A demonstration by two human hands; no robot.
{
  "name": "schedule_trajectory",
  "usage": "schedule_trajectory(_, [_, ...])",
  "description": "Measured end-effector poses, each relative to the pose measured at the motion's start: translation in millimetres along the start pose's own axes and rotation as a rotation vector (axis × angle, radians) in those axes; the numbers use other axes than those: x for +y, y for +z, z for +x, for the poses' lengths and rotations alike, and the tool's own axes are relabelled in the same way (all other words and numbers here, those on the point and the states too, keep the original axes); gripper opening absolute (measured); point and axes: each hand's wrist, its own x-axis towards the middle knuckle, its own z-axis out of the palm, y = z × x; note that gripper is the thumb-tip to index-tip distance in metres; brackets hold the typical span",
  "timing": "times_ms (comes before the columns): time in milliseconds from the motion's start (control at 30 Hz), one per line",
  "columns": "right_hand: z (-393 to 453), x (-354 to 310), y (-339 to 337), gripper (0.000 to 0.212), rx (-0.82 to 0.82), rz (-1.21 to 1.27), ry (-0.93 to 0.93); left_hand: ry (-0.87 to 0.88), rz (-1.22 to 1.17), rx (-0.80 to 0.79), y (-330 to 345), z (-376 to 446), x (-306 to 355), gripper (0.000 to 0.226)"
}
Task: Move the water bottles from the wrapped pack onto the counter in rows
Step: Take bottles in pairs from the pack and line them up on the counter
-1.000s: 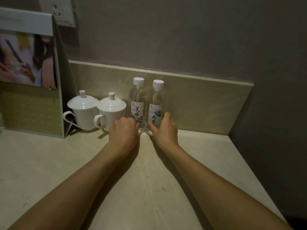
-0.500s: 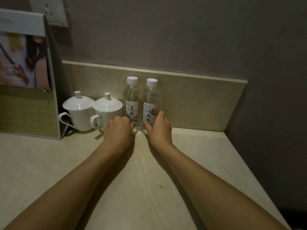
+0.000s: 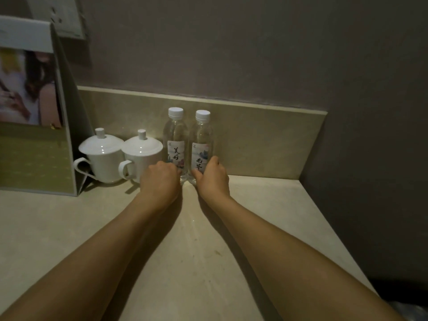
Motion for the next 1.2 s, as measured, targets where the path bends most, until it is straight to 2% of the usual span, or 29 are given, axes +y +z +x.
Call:
schedule_trajectory(233, [-9.4,2.4,-13.4,0.053,-0.062,0.028,0.035,-0.009,-0.142,0.007,-18.7,-24.7,8.5,0.033])
schedule_trajectory(400, [-28.2,18.6,-62.3,0.047,-0.04,0.05,-0.05,0.01,-0.251,0.051,-46.0,-47.0,57.1,0.037])
schedule_trajectory(633, [-73.0,93.0,-200.6,0.036,0.163,0.165,-0.185,0.081,-0.394,0.113,-80.8,-97.6,193.2,0.038])
schedule_trajectory(767, [-101.4,159.4,-285.5,0.024,0.299,0.191,-0.193,0.162,-0.53,0.068,-89.9,-133.7,286.9,0.035])
schedule_trajectory(967, [-145.1,262.2,-389.2,0.018,0.514,0.168,-0.062,0.277,-0.571,0.005,-90.3,-188.5,423.8,0.021])
schedule_trajectory(1100, [-167.4,328.0,-441.1,0.018,0.56,0.164,0.061,0.365,-0.594,-0.128,-83.3,-216.8,496.5,0.023])
schedule_trajectory(1200, [-179.0,372.6,-469.0,0.022,0.574,0.182,0.127,0.433,-0.545,-0.166,-75.6,-229.6,542.5,0.029])
